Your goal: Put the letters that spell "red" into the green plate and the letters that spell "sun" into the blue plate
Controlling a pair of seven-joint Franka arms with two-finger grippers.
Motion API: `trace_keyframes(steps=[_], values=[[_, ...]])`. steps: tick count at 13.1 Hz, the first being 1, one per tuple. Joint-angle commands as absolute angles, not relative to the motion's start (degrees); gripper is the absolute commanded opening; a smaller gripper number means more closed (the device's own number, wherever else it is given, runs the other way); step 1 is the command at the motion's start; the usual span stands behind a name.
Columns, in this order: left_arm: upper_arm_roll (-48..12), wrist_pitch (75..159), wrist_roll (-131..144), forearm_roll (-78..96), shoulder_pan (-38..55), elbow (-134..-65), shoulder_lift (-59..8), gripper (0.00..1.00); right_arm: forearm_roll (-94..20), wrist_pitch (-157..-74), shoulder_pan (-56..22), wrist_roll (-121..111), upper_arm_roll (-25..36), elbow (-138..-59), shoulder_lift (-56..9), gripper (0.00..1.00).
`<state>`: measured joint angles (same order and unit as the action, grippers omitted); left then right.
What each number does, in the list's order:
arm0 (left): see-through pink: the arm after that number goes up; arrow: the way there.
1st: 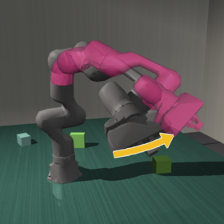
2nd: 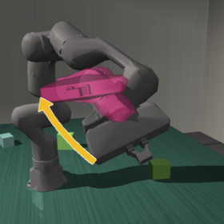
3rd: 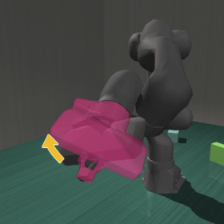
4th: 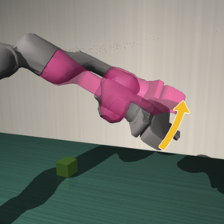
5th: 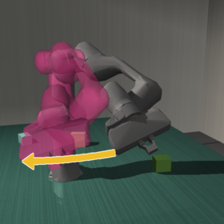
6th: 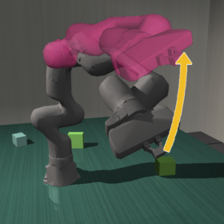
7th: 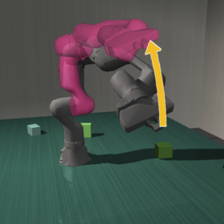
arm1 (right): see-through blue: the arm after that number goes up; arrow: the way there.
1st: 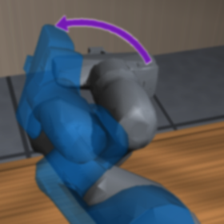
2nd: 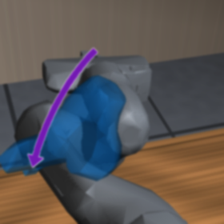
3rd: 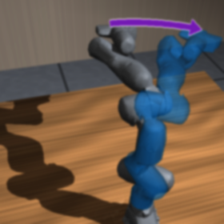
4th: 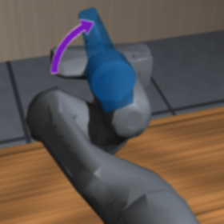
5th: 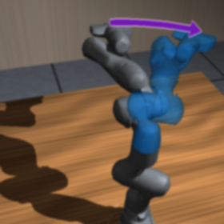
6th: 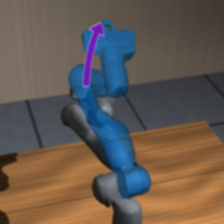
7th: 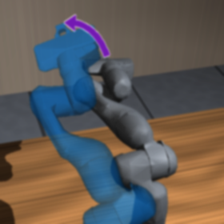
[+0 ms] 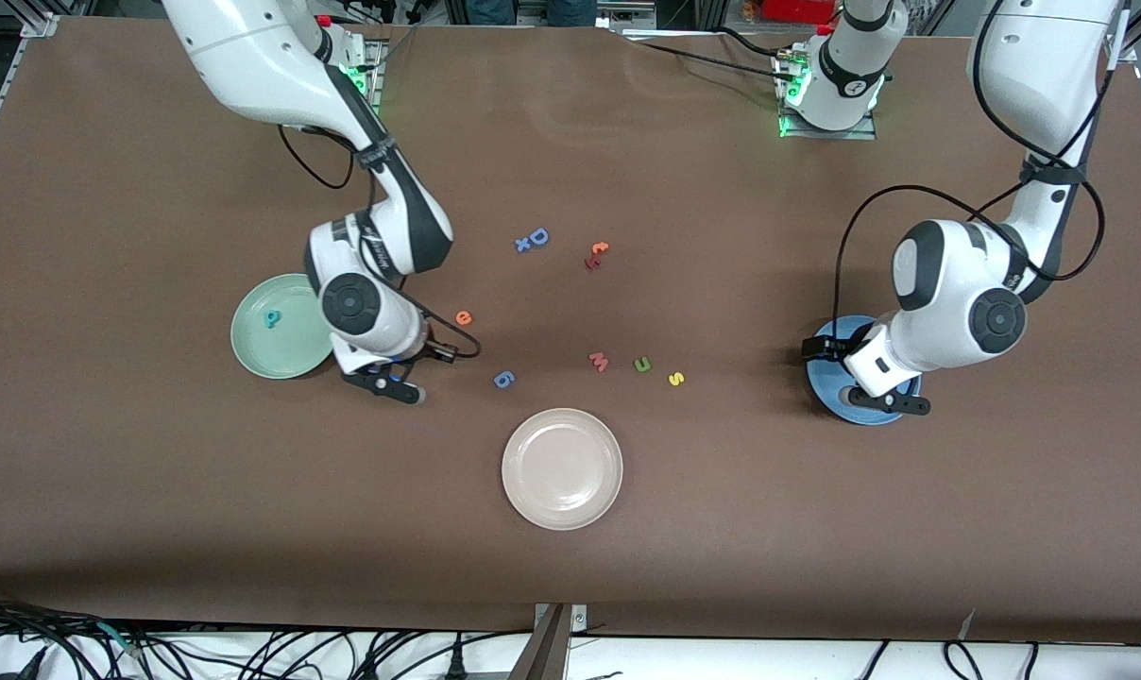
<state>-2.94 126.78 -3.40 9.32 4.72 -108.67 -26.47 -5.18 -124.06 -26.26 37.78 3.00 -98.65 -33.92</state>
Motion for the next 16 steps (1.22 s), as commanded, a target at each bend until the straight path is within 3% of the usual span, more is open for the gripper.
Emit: trace_keyframes(steps=[1, 3, 6, 10, 13, 15, 16], values=[[-2.5, 125.6, 4.7, 10.4, 10.1, -106.0, -26.6, 1.00, -5.7, -115.1, -25.9, 29.8, 7.5, -99.3, -28.4, 0.09], [-2.5, 125.6, 9.9, 10.2, 13.1, -104.4, -27.8, 1.00, -5.7, -109.8, -25.9, 24.3, 11.9, -99.4, -26.9, 0.09], [-2.5, 125.8, 18.2, 10.2, 15.5, -100.1, -31.5, 1.00, -5.9, -110.1, -25.2, 13.1, 18.4, -102.7, -27.5, 0.10], [-2.5, 126.0, 27.2, 10.0, 17.0, -96.0, -35.2, 1.00, -6.0, -117.2, -21.6, 6.7, 18.5, -109.3, -29.3, 0.10], [-2.5, 126.6, 27.3, 10.1, 18.4, -94.9, -36.8, 1.00, -6.1, -119.0, -21.2, 6.5, 18.5, -109.7, -31.6, 0.12], [-2.5, 129.4, 27.2, 9.9, 19.1, -93.6, -38.1, 1.00, -6.1, -118.8, -21.2, 6.6, 18.4, -109.7, -31.7, 0.25], [-2.5, 131.8, 27.2, 9.8, 19.9, -93.6, -39.0, 1.00, -6.1, -118.9, -21.2, 6.6, 18.4, -109.7, -31.7, 0.45]])
